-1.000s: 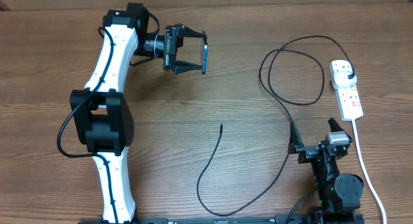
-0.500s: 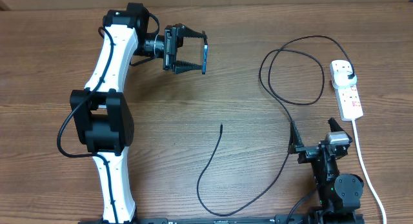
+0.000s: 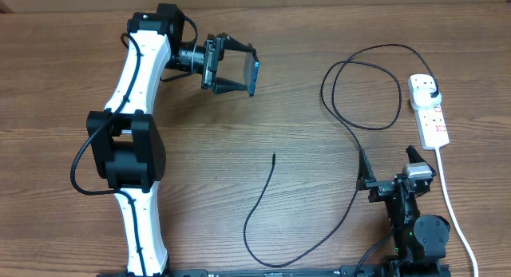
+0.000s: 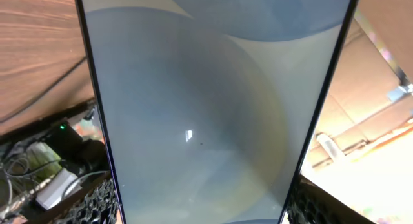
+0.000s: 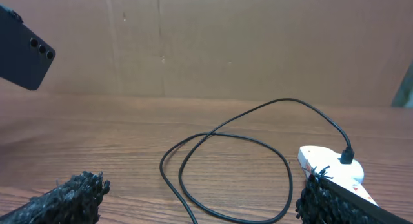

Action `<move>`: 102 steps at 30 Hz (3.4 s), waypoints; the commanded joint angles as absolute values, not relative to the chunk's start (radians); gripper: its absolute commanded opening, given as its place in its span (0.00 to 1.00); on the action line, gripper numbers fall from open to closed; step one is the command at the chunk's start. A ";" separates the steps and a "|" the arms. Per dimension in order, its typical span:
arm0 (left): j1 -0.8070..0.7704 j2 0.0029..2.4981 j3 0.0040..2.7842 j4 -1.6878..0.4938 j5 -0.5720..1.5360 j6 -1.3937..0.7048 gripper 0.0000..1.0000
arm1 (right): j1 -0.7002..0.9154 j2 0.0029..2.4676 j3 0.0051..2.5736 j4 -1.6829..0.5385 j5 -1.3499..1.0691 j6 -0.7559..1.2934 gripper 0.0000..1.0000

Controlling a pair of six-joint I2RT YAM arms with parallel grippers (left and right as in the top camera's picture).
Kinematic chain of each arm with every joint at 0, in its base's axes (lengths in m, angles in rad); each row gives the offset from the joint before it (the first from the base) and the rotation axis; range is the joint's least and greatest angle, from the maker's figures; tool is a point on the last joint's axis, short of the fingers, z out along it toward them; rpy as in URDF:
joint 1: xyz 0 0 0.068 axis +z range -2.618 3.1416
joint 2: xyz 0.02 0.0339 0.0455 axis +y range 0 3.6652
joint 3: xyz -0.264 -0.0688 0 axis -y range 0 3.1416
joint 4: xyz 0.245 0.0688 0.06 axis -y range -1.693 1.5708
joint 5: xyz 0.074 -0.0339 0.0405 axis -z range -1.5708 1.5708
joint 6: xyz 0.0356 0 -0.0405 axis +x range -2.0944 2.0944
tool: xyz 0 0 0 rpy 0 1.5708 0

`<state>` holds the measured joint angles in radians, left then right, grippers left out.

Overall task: Plug charger to phone and switch on socket
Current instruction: 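Hold the phone still near the center with the left gripper, then raise the right gripper and move it toward the held phone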

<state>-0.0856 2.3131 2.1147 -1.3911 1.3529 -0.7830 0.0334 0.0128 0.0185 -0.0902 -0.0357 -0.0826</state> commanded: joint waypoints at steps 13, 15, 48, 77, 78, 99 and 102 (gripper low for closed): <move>-0.089 2.314 2.145 -1.391 1.346 -0.707 0.04 | 0.038 0.003 0.008 -0.065 -0.023 -0.087 1.00; -0.089 2.314 2.145 -1.391 1.346 -0.707 0.04 | 0.038 0.003 0.008 -0.060 -0.023 -0.087 1.00; -0.092 2.314 2.145 -1.391 1.357 -0.711 0.04 | 0.038 0.308 0.576 -0.266 -0.152 0.123 1.00; -0.120 2.314 2.145 -1.390 1.079 -0.878 0.04 | 0.038 1.486 1.340 -0.894 -0.770 0.215 1.00; -0.121 2.314 2.145 -1.390 1.067 -0.891 0.04 | 0.038 1.502 1.340 -0.883 -0.796 0.216 1.00; -0.228 2.314 2.145 -1.330 0.992 -1.173 0.04 | 0.062 1.546 1.340 -0.839 -0.784 0.450 1.00; -0.250 2.314 2.145 -1.325 0.991 -1.217 0.05 | 0.097 1.546 1.340 -0.840 -0.750 0.458 1.00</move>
